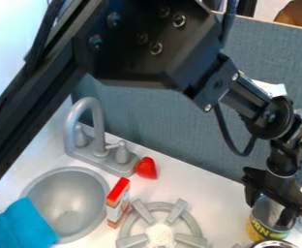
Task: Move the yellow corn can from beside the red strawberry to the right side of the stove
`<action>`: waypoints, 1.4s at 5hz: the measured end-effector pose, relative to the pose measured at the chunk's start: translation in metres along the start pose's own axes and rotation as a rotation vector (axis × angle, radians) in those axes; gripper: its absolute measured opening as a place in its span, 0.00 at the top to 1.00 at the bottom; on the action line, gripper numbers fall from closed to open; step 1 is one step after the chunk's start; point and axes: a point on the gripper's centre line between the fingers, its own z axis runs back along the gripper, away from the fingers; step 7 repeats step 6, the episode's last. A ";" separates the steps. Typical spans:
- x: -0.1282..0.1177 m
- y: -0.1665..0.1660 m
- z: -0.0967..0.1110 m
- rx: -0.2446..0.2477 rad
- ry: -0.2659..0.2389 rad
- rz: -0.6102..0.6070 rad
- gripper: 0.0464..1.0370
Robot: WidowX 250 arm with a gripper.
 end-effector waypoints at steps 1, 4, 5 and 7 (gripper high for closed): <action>0.000 0.000 0.000 0.000 0.000 0.000 0.03; -0.012 0.005 0.018 -0.046 0.010 -0.013 0.03; -0.007 0.021 0.058 -0.100 -0.077 0.018 0.03; -0.020 0.035 0.099 -0.125 -0.172 0.038 0.03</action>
